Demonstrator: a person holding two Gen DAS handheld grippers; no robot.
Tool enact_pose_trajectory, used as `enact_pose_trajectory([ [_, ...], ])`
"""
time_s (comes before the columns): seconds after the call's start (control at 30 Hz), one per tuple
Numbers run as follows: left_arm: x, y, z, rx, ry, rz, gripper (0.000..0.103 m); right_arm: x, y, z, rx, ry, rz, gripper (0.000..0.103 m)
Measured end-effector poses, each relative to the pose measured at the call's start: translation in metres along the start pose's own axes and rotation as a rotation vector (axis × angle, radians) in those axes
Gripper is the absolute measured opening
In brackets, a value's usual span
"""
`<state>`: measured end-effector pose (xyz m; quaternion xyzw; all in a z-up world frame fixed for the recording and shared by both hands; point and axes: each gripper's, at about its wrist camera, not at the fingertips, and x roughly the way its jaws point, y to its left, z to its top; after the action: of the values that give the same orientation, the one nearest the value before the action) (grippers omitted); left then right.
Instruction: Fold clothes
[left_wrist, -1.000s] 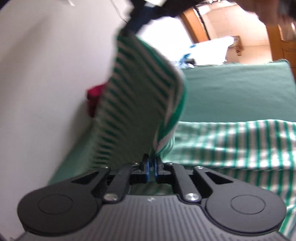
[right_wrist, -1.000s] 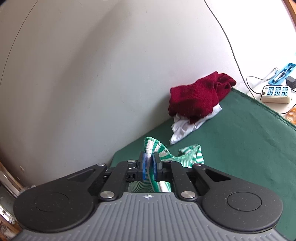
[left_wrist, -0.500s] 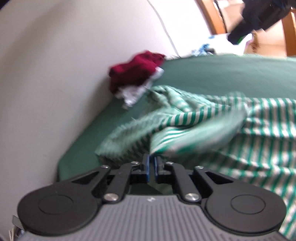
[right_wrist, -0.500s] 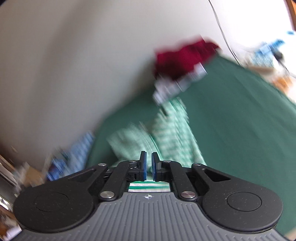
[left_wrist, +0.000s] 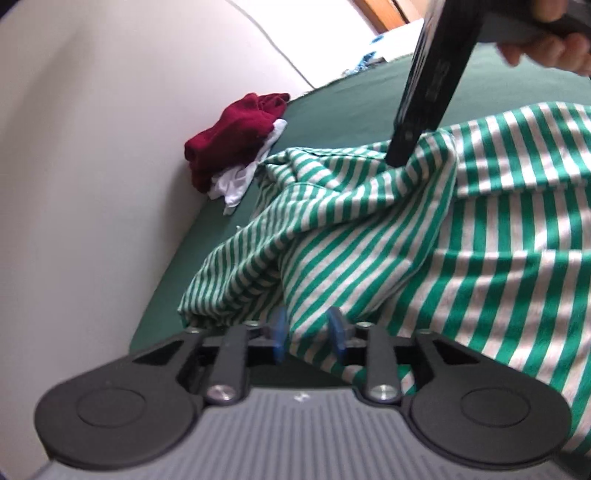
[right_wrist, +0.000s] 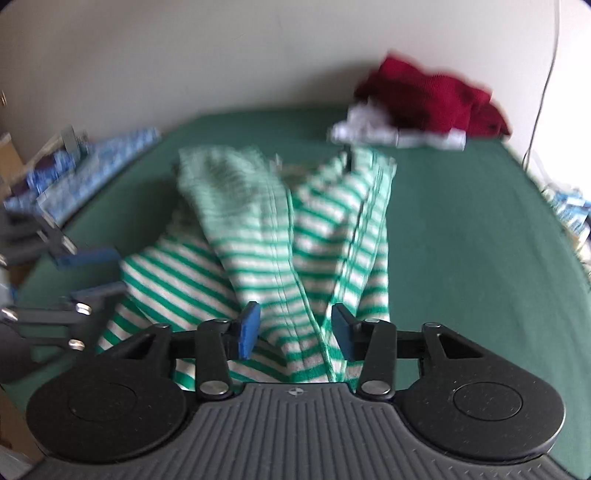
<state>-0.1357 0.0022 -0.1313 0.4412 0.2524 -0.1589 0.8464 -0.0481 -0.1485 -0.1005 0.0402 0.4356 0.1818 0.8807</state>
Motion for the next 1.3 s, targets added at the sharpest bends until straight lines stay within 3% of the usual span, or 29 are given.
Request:
enact_pose_trajectory([
  [0.07, 0.008, -0.004, 0.001, 0.003, -0.004, -0.009, 0.058, 0.017, -0.001, 0.005, -0.027, 0.022, 0.012, 0.017],
  [0.13, 0.018, -0.007, 0.004, -0.003, 0.018, -0.034, 0.047, 0.020, -0.003, 0.009, -0.032, 0.020, 0.026, 0.005],
  [0.2, 0.027, -0.009, 0.004, -0.019, 0.054, -0.074, 0.021, 0.001, -0.006, 0.012, 0.003, -0.025, 0.042, 0.005],
  [0.23, 0.029, -0.011, 0.003, -0.021, 0.064, -0.088, 0.016, -0.009, -0.008, 0.014, 0.020, -0.047, 0.050, 0.005],
  [0.37, 0.016, -0.013, -0.003, -0.030, 0.050, -0.164, 0.011, -0.047, -0.014, 0.019, 0.089, -0.137, 0.083, 0.005],
  [0.43, 0.008, -0.015, -0.004, -0.040, 0.034, -0.203, 0.011, -0.042, -0.017, 0.008, 0.100, -0.086, 0.041, 0.004],
  [0.53, -0.002, -0.014, -0.002, -0.034, 0.016, -0.190, 0.019, -0.013, -0.018, -0.014, 0.077, 0.055, 0.000, 0.005],
  [0.63, -0.005, 0.004, 0.001, -0.091, 0.017, -0.172, 0.029, -0.013, -0.011, -0.007, 0.012, 0.019, 0.003, 0.012],
  [0.7, 0.000, 0.019, 0.001, -0.164, 0.032, -0.163, 0.048, -0.014, -0.013, 0.012, 0.010, -0.034, 0.072, 0.017],
  [0.73, 0.006, 0.026, 0.000, -0.207, 0.047, -0.161, 0.051, -0.012, -0.014, 0.026, 0.015, -0.057, 0.119, 0.019],
  [0.87, 0.040, 0.047, 0.004, -0.394, 0.150, -0.192, 0.051, 0.021, -0.018, 0.082, -0.023, -0.091, 0.263, 0.023],
  [0.97, 0.060, 0.049, 0.007, -0.485, 0.219, -0.229, 0.050, 0.067, -0.016, 0.116, -0.041, -0.039, 0.335, 0.030],
  [1.03, 0.065, 0.045, 0.011, -0.512, 0.230, -0.213, 0.050, 0.096, -0.014, 0.132, -0.052, -0.008, 0.368, 0.033],
  [1.1, 0.066, 0.043, 0.014, -0.544, 0.233, -0.213, 0.039, 0.120, -0.011, 0.143, -0.080, 0.019, 0.385, 0.038],
  [1.17, 0.067, 0.040, 0.015, -0.573, 0.239, -0.208, 0.036, 0.131, -0.009, 0.147, -0.090, 0.056, 0.423, 0.037],
  [1.2, 0.067, 0.039, 0.015, -0.587, 0.240, -0.204, 0.027, 0.136, -0.009, 0.149, -0.093, 0.076, 0.444, 0.030],
  [1.23, 0.068, 0.040, 0.016, -0.597, 0.239, -0.203, 0.023, 0.140, -0.009, 0.151, -0.096, 0.095, 0.465, 0.010],
  [1.27, 0.069, 0.040, 0.017, -0.607, 0.236, -0.203, 0.013, 0.145, -0.009, 0.152, -0.098, 0.115, 0.487, 0.003],
  [1.3, 0.068, 0.042, 0.018, -0.618, 0.235, -0.199, 0.006, 0.142, -0.009, 0.155, -0.100, 0.104, 0.511, 0.003],
])
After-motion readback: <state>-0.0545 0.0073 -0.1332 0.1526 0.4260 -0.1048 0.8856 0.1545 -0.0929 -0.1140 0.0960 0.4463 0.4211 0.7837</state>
